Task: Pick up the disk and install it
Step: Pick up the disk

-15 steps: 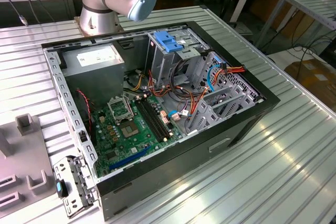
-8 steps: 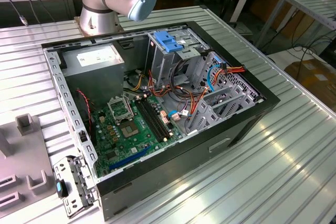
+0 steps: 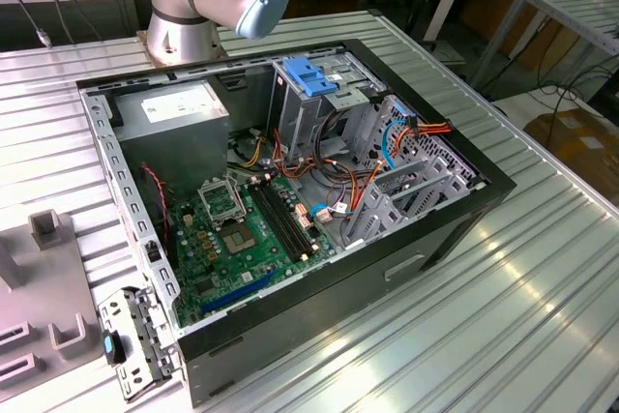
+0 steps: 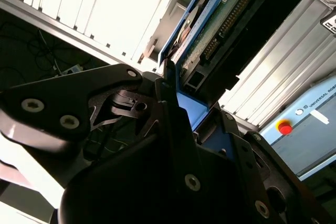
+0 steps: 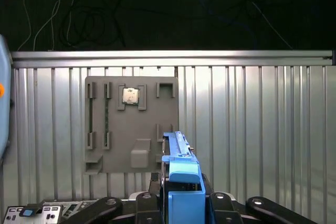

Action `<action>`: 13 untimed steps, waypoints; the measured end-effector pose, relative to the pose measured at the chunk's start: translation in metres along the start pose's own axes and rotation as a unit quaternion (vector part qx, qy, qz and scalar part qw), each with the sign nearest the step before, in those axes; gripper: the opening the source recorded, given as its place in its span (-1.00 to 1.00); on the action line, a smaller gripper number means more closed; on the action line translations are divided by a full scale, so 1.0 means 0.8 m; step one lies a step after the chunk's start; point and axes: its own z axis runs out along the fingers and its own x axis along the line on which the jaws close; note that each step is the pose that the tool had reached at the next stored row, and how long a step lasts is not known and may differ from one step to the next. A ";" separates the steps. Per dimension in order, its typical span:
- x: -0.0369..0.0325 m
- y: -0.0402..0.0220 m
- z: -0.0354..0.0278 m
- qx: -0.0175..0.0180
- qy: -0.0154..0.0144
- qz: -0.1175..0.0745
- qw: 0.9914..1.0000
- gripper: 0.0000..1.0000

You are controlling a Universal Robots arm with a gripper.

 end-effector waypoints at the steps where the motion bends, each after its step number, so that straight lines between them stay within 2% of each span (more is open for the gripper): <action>1: 0.0000 -0.0006 0.0000 0.000 0.000 0.000 1.000 -0.26; 13: -0.0002 -0.0113 0.0000 0.000 0.000 0.000 1.000 -0.26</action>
